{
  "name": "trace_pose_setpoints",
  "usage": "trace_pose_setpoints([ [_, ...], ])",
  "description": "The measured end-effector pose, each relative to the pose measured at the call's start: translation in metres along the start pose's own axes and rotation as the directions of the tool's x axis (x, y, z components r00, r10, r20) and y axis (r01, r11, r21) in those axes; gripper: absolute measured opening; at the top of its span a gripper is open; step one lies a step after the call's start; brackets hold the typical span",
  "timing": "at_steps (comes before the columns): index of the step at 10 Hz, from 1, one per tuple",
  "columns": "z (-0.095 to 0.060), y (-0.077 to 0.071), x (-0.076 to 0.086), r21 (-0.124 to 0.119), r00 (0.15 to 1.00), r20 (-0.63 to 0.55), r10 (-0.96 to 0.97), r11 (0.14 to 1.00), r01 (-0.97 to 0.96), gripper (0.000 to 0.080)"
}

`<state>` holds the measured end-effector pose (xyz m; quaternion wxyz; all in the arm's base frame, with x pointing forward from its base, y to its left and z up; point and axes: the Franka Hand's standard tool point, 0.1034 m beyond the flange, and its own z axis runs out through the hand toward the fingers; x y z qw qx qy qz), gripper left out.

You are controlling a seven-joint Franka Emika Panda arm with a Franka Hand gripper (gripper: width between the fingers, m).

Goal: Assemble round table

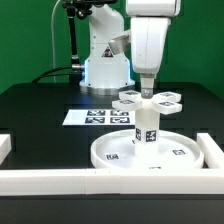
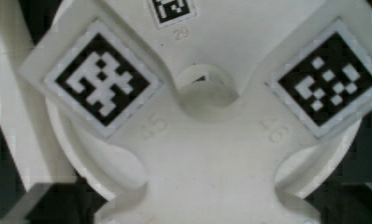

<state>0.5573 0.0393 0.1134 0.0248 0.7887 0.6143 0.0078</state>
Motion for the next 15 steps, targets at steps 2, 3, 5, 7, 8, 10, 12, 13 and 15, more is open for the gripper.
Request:
trace_pose_setpoints([
  [2, 0.0053, -0.0019, -0.0011, 0.009, 1.000, 0.004, 0.006, 1.000, -0.006, 0.0649],
  [3, 0.0074, -0.0026, -0.0013, 0.011, 1.000, 0.005, 0.006, 1.000, -0.006, 0.0649],
  [5, 0.0112, -0.0025, -0.0009, 0.015, 1.000, 0.007, 0.006, 1.000, -0.006, 0.0649],
  [7, 0.0119, -0.0028, -0.0003, 0.016, 1.000, 0.008, 0.006, 1.000, -0.006, 0.0553],
  [8, 0.0120, -0.0025, -0.0011, 0.016, 1.000, 0.008, 0.005, 1.000, -0.005, 0.0553],
  [10, 0.0120, -0.0023, -0.0016, 0.017, 1.000, 0.008, 0.030, 0.999, -0.030, 0.0443],
  [12, 0.0120, -0.0023, -0.0017, 0.016, 0.999, 0.008, 0.047, 0.999, -0.047, 0.0443],
  [13, 0.0120, -0.0024, -0.0016, 0.017, 0.998, 0.008, 0.063, 0.998, -0.063, 0.0443],
  [15, 0.0121, -0.0019, -0.0051, 0.027, 0.958, -0.003, 0.288, 0.957, -0.288, 0.0443],
])
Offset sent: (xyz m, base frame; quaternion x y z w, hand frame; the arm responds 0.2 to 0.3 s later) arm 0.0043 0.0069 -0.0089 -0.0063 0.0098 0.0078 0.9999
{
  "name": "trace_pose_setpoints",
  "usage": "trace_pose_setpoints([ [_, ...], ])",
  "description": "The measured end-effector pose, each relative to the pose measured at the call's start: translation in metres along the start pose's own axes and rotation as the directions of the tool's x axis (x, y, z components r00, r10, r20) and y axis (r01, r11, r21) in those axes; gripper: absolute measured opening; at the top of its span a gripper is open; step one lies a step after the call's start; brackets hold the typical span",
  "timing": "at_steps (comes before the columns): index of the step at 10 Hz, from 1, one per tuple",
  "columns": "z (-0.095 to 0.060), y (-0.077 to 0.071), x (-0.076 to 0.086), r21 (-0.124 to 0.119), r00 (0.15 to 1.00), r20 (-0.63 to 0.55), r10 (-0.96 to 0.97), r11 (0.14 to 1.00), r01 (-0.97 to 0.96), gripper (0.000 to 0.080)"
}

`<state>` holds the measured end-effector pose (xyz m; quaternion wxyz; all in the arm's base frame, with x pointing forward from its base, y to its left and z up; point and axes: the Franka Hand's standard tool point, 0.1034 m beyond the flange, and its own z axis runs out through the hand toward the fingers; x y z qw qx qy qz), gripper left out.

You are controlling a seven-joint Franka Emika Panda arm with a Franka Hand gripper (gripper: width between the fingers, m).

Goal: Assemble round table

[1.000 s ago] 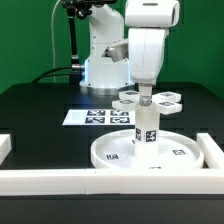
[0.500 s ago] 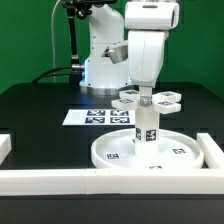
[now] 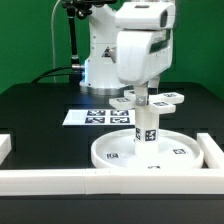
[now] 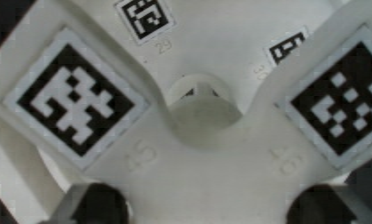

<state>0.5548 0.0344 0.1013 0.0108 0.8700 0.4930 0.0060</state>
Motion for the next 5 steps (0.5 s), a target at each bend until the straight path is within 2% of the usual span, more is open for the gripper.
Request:
trace_pose_setpoints([
  [2, -0.0001, -0.0005, 0.0011, 0.013, 0.954, -0.030, 0.298, 0.955, -0.298, 0.0443],
  [5, -0.0004, -0.0007, 0.0033, 0.016, 0.861, -0.036, 0.507, 0.862, -0.507, 0.0445],
])
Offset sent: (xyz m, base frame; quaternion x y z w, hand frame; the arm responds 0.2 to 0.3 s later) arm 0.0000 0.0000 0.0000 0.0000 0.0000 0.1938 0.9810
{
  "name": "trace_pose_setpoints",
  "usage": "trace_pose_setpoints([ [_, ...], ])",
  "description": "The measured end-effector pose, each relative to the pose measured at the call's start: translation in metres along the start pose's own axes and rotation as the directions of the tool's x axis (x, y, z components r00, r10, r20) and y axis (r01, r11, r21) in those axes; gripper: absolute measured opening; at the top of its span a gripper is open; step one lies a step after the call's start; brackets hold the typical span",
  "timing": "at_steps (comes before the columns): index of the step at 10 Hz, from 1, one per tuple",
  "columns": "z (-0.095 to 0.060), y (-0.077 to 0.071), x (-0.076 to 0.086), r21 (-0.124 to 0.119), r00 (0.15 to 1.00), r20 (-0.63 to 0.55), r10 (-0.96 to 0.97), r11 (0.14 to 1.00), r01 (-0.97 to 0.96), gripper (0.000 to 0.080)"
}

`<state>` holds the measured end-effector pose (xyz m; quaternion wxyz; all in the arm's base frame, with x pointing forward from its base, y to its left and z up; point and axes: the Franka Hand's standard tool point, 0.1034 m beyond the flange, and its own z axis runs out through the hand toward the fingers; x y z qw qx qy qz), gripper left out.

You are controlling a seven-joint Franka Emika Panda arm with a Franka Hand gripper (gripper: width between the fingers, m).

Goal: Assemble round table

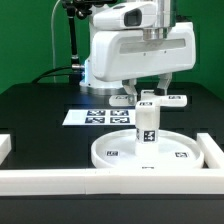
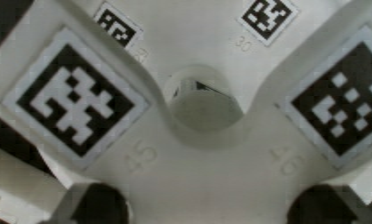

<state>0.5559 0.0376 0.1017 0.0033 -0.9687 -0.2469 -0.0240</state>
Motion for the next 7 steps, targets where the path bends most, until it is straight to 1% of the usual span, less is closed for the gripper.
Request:
trace_pose_setpoints([
  [2, 0.0000, -0.0002, 0.0001, 0.000, 0.989, 0.000, 0.150, 0.989, -0.150, 0.0445],
  [3, 0.0001, 0.0000, 0.0002, 0.004, 0.968, -0.005, 0.250, 0.968, -0.250, 0.0445],
  [4, 0.0000, 0.0010, -0.0003, 0.020, 0.918, -0.023, 0.395, 0.919, -0.394, 0.0445],
  [6, 0.0001, 0.0013, -0.0003, 0.035, 0.815, -0.029, 0.579, 0.815, -0.578, 0.0445],
  [7, 0.0002, 0.0014, -0.0003, 0.043, 0.731, -0.024, 0.682, 0.731, -0.680, 0.0445],
])
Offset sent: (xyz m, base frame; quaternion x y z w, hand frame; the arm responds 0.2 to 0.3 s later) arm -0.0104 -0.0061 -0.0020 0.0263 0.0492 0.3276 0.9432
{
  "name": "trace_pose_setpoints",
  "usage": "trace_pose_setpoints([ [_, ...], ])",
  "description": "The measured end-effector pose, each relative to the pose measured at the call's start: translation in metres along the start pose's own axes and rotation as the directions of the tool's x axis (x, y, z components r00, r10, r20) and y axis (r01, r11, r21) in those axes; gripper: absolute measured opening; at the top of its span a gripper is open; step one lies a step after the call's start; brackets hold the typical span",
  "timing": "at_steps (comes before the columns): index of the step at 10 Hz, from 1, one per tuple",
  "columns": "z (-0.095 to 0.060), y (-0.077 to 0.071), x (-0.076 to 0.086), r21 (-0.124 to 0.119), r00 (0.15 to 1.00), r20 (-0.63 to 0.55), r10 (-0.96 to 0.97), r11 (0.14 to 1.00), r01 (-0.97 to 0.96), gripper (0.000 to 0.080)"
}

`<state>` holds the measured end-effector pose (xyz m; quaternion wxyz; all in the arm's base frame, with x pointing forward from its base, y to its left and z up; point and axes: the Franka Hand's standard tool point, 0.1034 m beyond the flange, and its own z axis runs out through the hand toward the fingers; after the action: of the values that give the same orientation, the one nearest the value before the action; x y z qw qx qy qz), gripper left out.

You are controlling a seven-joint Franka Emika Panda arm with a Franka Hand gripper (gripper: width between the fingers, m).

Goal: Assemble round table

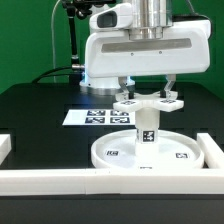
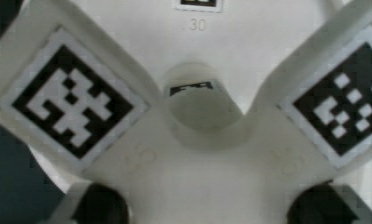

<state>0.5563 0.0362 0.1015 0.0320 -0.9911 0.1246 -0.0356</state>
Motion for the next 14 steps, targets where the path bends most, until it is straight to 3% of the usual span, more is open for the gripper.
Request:
trace_pose_setpoints([
  [7, -0.0010, 0.0002, 0.0017, 0.004, 0.910, -0.003, 0.415, 0.910, -0.415, 0.0445],
  [9, -0.0022, -0.0010, 0.0027, 0.039, 0.774, -0.018, 0.633, 0.774, -0.632, 0.0445],
  [11, -0.0016, -0.0027, 0.0001, 0.075, 0.582, 0.007, 0.813, 0.579, -0.812, 0.0445],
  [12, -0.0012, -0.0046, -0.0014, 0.071, 0.484, 0.016, 0.875, 0.482, -0.873, 0.0445],
  [14, -0.0009, -0.0033, -0.0011, 0.073, 0.389, 0.032, 0.921, 0.386, -0.919, 0.0445],
])
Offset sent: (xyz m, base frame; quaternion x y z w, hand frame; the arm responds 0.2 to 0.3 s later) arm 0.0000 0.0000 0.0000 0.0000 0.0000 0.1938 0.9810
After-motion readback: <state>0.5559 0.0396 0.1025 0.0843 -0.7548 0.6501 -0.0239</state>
